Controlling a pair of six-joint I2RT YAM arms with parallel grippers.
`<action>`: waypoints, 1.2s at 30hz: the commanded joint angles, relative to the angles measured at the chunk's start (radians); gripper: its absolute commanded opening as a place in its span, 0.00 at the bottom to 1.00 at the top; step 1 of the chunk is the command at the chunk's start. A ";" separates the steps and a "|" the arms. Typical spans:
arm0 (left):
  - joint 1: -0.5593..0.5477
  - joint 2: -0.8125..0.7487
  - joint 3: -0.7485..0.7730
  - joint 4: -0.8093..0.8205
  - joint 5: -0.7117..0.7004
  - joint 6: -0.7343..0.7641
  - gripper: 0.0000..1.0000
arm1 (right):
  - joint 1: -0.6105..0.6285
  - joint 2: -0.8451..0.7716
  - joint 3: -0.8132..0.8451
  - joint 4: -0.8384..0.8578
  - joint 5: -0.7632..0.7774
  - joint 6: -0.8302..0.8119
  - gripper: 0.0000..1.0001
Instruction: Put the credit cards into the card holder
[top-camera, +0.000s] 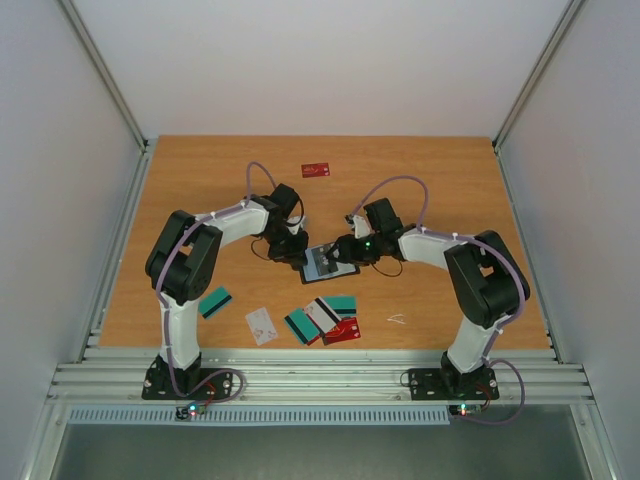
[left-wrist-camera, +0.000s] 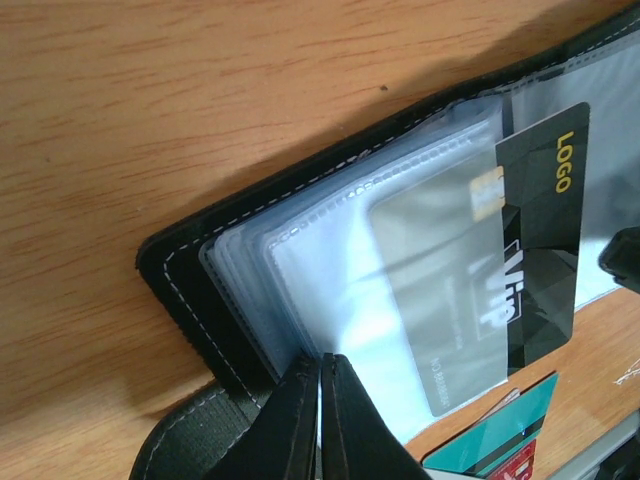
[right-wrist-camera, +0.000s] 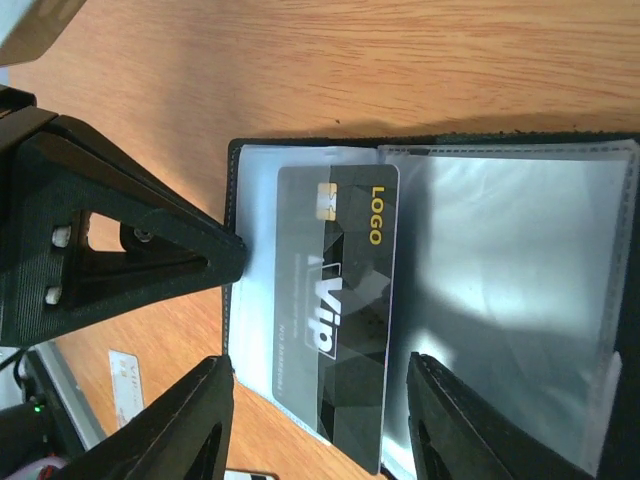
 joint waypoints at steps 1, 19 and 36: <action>-0.009 0.040 -0.031 0.029 -0.075 0.028 0.04 | 0.008 -0.051 0.061 -0.162 0.054 -0.124 0.51; -0.011 0.009 -0.045 0.031 -0.101 0.034 0.04 | 0.050 0.002 0.217 -0.340 0.230 -0.291 0.16; -0.011 0.018 -0.035 0.029 -0.092 0.041 0.04 | 0.121 0.113 0.267 -0.406 0.382 -0.377 0.05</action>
